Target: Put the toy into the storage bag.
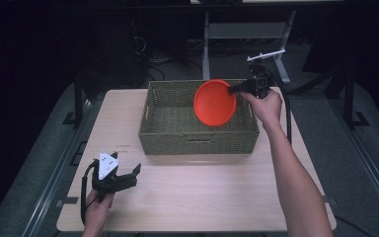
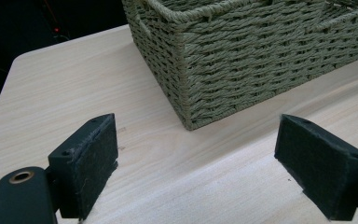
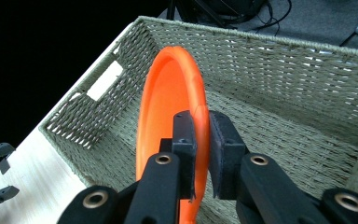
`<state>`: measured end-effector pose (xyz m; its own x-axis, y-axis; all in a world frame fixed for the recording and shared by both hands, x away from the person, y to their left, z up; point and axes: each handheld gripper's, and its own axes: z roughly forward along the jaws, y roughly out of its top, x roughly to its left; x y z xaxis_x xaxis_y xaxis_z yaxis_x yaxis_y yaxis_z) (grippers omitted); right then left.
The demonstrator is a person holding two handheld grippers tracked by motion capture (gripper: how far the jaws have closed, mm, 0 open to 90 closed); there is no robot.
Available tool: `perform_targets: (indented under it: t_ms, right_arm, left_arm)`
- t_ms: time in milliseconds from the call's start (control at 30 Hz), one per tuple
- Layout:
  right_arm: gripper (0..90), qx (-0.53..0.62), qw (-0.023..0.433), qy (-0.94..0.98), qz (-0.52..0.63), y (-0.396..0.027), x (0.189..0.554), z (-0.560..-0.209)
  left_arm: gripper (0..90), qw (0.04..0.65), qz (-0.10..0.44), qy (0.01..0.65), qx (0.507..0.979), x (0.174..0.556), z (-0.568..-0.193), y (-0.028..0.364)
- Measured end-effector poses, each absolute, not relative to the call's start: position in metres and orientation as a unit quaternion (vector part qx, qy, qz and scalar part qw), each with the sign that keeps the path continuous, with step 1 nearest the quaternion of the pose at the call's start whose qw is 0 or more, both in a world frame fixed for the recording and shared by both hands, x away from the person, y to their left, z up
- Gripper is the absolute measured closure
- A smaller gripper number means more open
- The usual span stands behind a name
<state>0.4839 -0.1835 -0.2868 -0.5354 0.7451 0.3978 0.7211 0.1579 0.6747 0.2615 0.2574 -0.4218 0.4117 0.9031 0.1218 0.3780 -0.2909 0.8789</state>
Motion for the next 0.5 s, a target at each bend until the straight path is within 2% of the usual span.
perform_targets:
  t_ms: [500]
  right_arm:
    - [81.2,0.494,0.015,0.764,0.414,-0.173,0.493,-0.306]
  left_arm:
    - [12.8,0.405,0.326,0.43,0.738,0.261,-0.422,0.256]
